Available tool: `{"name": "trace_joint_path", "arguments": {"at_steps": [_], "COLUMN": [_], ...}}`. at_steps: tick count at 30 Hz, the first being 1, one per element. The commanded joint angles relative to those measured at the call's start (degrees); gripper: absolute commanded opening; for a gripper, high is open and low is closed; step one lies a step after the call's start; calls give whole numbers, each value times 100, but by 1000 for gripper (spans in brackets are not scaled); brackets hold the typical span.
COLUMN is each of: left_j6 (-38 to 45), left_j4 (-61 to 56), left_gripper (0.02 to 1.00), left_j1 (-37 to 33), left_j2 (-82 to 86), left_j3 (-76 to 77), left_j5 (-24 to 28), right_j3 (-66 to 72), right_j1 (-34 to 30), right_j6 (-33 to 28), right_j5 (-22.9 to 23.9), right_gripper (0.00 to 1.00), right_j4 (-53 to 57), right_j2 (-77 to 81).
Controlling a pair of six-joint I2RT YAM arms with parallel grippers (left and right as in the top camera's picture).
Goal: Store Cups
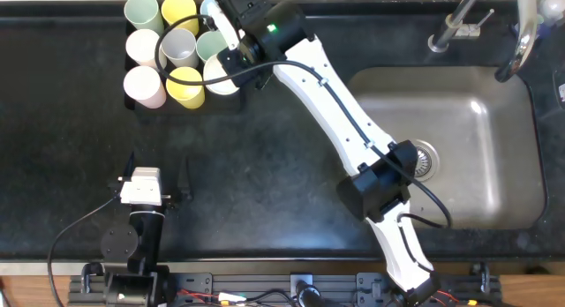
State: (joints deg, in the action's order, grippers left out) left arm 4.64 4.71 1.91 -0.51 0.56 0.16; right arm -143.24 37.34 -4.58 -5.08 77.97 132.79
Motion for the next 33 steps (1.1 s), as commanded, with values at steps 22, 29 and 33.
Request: {"name": "trace_joint_path", "arguments": {"at_steps": [22, 29, 33], "left_j6": [-55, -55, -55], "left_j4": [13, 13, 13], "left_gripper": [998, 998, 998], "left_j1": [57, 59, 57], "left_j2": [35, 35, 35], "left_j3": [-9, -9, -9], "left_j5": [-24, -24, -24], "right_j3": [-131, -114, -11], "right_j1": [127, 127, 127], "right_j6": [-319, -321, -319], "right_j5": [243, 365, 365], "right_gripper": [42, 45, 42], "right_j4": [-105, -111, -131], "right_j2": [914, 944, 944]}}
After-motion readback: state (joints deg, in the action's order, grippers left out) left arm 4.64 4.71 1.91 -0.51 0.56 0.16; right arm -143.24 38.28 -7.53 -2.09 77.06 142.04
